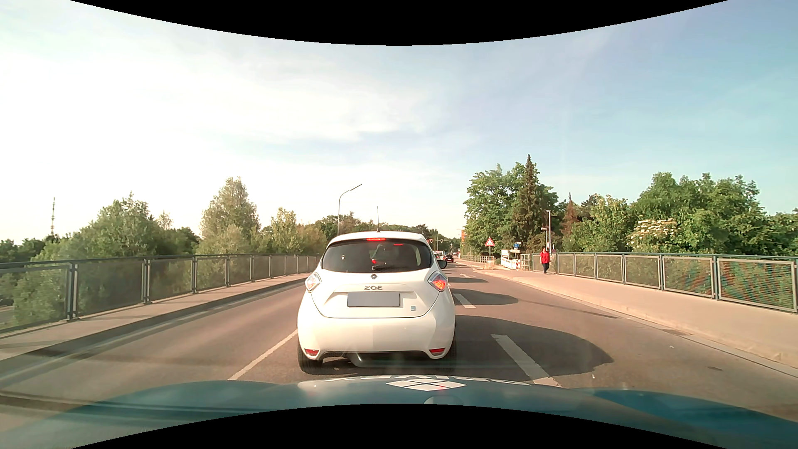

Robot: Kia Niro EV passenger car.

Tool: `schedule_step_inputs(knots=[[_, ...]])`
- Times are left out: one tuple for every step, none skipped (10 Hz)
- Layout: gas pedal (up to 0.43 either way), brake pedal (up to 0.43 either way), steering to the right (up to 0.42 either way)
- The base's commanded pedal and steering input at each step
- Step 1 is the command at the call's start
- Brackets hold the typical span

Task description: Follow the waypoints while adhering to traffic rules and regulations

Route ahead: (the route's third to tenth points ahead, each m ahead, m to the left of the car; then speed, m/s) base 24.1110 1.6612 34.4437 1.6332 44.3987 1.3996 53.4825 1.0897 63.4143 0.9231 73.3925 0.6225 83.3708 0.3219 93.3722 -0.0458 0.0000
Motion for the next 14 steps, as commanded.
schedule_step_inputs(knots=[[0.000, 0.256, -0.001], [0.000, 0.256, -0.001], [0.000, 0.256, -0.001], [0.000, 0.250, -0.001], [0.000, 0.250, -0.001], [0.000, 0.250, -0.001], [0.000, 0.250, -0.001], [0.000, 0.256, -0.001], [0.000, 0.250, -0.001], [0.000, 0.256, -0.001], [0.000, 0.250, -0.001], [0.000, 0.250, -0.001], [0.000, 0.250, -0.001], [0.000, 0.256, 0.000]])
